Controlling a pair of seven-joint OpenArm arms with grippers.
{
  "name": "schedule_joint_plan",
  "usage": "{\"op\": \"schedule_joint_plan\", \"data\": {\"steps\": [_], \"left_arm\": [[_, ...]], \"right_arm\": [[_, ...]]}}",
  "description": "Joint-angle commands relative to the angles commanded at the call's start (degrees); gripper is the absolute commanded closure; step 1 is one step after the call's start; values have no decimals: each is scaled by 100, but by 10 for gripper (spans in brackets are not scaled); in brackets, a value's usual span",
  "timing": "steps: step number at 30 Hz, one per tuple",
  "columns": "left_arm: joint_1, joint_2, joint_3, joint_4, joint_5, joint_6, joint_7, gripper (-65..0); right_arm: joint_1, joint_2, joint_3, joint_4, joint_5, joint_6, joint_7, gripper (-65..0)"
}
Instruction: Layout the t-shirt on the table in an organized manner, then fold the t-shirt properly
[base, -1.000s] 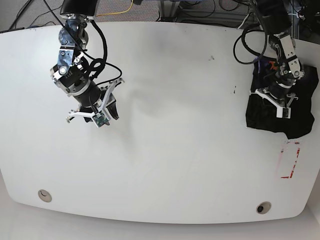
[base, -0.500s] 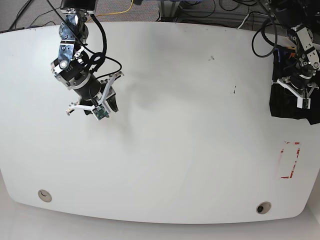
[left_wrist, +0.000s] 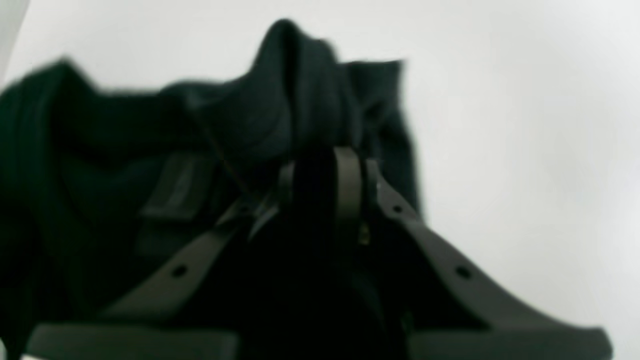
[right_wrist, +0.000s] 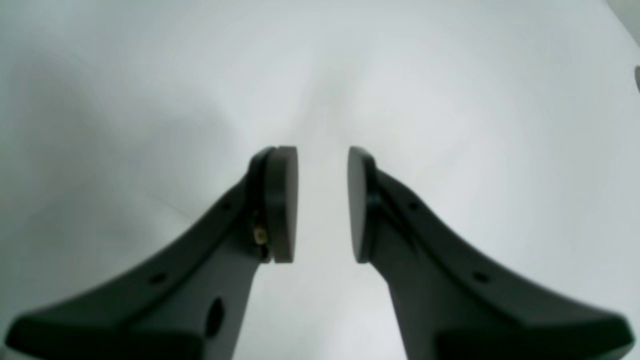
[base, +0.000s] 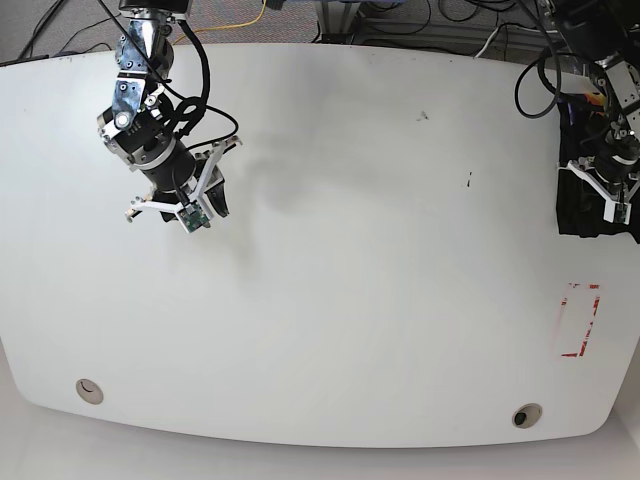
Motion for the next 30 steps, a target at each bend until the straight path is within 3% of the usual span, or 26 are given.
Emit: {"op": "schedule_joint_plan", "data": {"steps": [9, 14, 17, 22, 25, 30], "left_arm": [[26, 149, -9, 1538, -571, -9, 1169, -82], [211, 185, -62, 2400, -659, -9, 1749, -82], [448, 404, -79, 2927, -668, 0, 1996, -82], [703, 1178, -62, 3385, -607, 26, 1820, -82], [677, 1591, -18, 3367, -343, 202, 1477, -82], [730, 2224, 659, 3349, 387, 668, 413, -82]], "right_arm": [[-35, 0, 0, 53, -9, 0, 0, -165], [-53, 0, 0, 53, -9, 0, 0, -165], [-53, 0, 0, 53, -9, 0, 0, -165], [-9, 0, 0, 9, -132, 0, 35, -165], [35, -62, -26, -44, -413, 0, 308, -165], [44, -299, -18, -501, -835, 0, 1714, -165]]}}
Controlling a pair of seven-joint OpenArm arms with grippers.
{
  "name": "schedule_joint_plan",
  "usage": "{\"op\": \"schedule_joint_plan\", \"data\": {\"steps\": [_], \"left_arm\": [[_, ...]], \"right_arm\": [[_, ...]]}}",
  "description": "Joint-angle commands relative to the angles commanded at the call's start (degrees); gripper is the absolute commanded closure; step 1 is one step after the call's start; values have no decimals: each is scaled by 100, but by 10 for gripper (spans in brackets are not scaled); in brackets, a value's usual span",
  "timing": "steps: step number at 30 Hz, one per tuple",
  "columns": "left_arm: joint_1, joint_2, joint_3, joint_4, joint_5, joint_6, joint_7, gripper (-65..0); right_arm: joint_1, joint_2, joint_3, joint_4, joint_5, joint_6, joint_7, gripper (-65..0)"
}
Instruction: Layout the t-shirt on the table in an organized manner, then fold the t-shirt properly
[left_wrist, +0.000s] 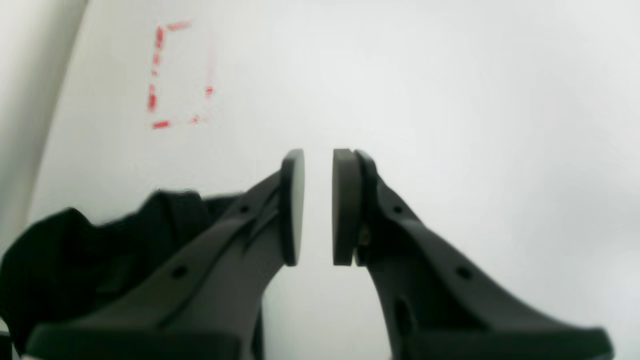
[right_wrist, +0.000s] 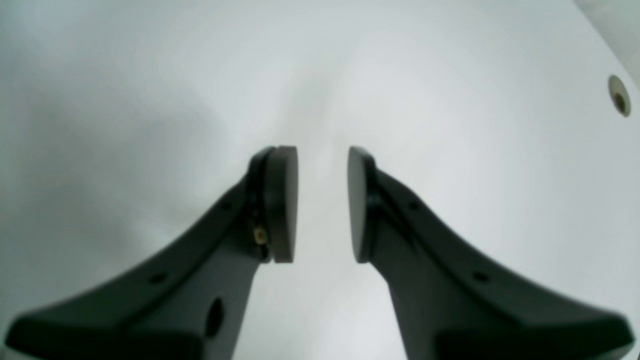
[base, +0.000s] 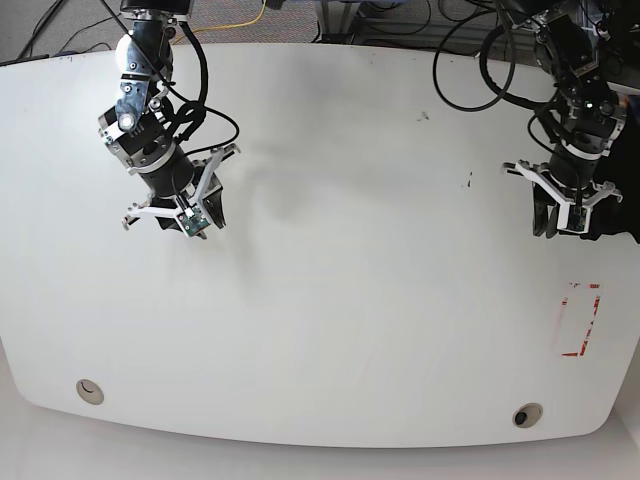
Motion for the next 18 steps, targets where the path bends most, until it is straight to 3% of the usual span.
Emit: {"op": "schedule_joint_plan", "data": {"steps": [6, 11, 14, 18], "left_arm": [[246, 360, 730, -273, 519, 730, -1099, -82], [475, 457, 1284, -615, 774, 1319, -2013, -82], [835, 431, 1705, -738, 967, 1741, -2681, -82], [1196, 422, 1811, -686, 1020, 1873, -3112, -82]], "right_arm": [[0, -44, 0, -642, -185, -57, 1231, -165], [-141, -9, 0, -1169, -185, -708, 2145, -165], [-484, 132, 9, -1600, -211, -1191, 3103, -165], [-923, 290, 26, -1908, -211, -1745, 3974, -165]]}}
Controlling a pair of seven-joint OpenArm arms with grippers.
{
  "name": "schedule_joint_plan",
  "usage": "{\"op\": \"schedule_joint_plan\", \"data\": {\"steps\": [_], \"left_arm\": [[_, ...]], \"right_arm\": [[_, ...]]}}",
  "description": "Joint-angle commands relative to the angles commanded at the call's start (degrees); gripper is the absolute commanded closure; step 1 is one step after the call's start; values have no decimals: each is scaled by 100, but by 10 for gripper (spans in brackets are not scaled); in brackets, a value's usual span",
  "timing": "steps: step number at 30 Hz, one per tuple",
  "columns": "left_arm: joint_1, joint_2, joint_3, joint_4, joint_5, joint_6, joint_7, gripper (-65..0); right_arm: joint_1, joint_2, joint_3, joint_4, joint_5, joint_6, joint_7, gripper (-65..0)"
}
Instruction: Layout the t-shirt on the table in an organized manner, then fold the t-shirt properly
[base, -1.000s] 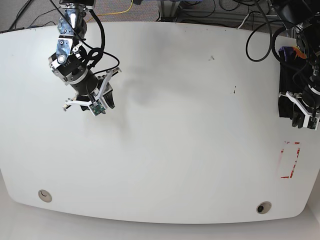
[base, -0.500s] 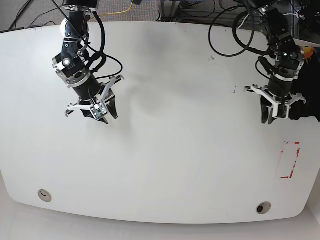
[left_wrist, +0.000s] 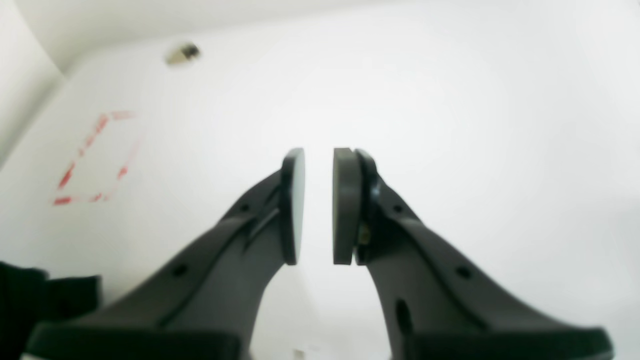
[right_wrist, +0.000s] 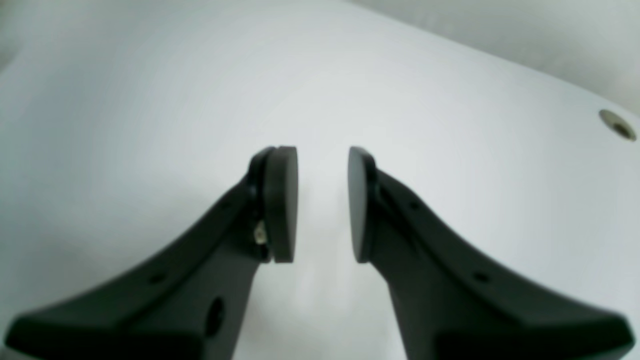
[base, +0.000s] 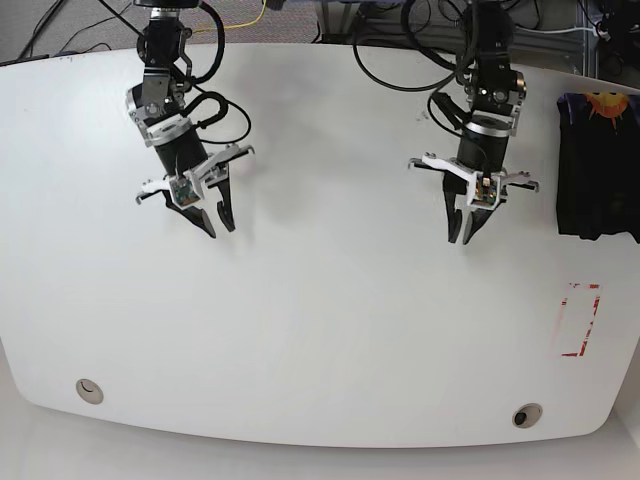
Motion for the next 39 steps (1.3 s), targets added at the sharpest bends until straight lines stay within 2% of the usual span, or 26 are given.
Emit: {"op": "schedule_joint_plan", "data": {"steps": [2, 4, 8, 13, 20, 27, 29, 33, 36, 39], "left_arm": [[246, 0, 0, 185, 26, -9, -44, -82], [545, 0, 0, 369, 9, -18, -53, -82], [1108, 0, 9, 677, 0, -18, -53, -82], [2066, 0, 9, 1002, -9, -18, -62, -82], [3411, 0, -9, 1099, -9, -18, -97, -82], [4642, 9, -105, 1116, -18, 9, -484, -82], [4879, 9, -229, 1116, -26, 0, -484, -82], [5204, 9, -378, 1090, -141, 0, -475, -82], [5310, -18, -387, 949, -229, -9, -440, -82], [5336, -167, -378, 651, -246, -9, -299, -82]], "right_arm": [[-290, 18, 18, 18, 26, -229, 176, -165], [-624, 53, 114, 220, 35, -352, 185, -165], [-1213, 26, 229, 615, 185, -343, 185, -165], [-2119, 105, 255, 1055, 774, -343, 185, -165], [-3112, 246, 211, 1108, 1134, -343, 185, -165], [-4193, 281, 229, 1134, 1512, -334, 193, -165], [-4448, 281, 211, 1134, 1609, -308, 193, -165], [-4888, 229, 176, 1125, 1688, -18, 193, -165], [-5108, 158, 62, 1037, 1688, 79, 193, -165], [-5222, 141, -26, 791, 1670, 88, 193, -165]]}}
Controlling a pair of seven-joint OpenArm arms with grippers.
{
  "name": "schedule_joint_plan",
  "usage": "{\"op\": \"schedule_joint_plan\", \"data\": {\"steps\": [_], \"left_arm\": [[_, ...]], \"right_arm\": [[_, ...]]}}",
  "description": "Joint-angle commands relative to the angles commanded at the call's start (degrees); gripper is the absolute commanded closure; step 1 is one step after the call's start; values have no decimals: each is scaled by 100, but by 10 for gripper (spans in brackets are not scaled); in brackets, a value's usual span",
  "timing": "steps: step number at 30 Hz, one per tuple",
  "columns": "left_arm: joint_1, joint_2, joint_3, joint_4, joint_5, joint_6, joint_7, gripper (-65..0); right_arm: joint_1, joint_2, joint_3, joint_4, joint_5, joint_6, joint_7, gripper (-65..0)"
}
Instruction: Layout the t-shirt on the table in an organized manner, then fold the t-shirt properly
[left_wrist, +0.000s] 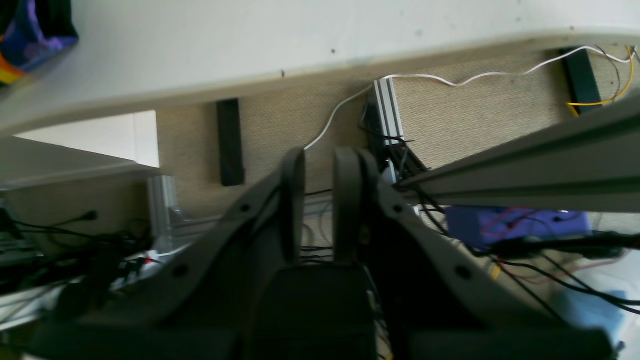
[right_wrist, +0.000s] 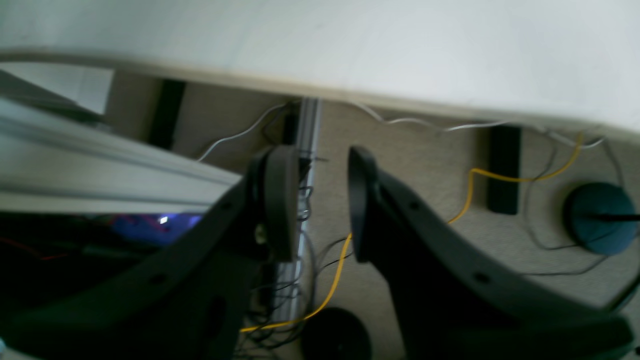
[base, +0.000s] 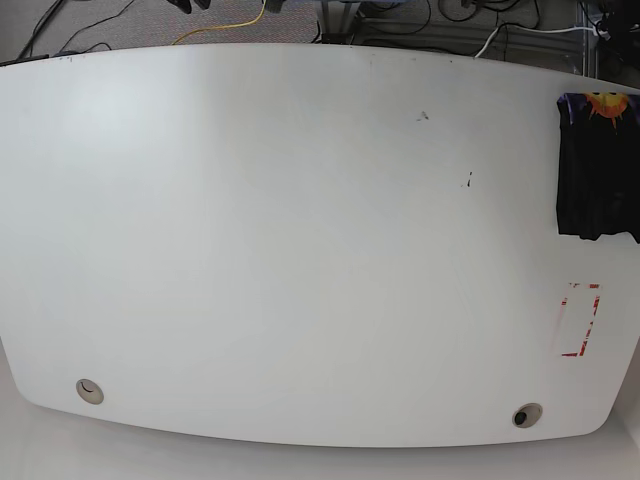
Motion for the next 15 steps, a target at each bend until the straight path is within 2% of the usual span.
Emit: {"op": "schedule_joint_plan", "data": {"steps": [4, 10, 15], "left_arm": [[-316, -299, 35, -870, -9, 0, 88, -82], [-976, -343, 26, -2163, -9, 0, 62, -82], [-1653, -352, 26, -3086, -9, 0, 70, -82]], "right_arm": [[114, 9, -237, -730, 0, -9, 0, -165], [642, 18, -510, -1978, -9, -9, 0, -165], [1284, 158, -730, -3042, -9, -9, 9, -165]]}}
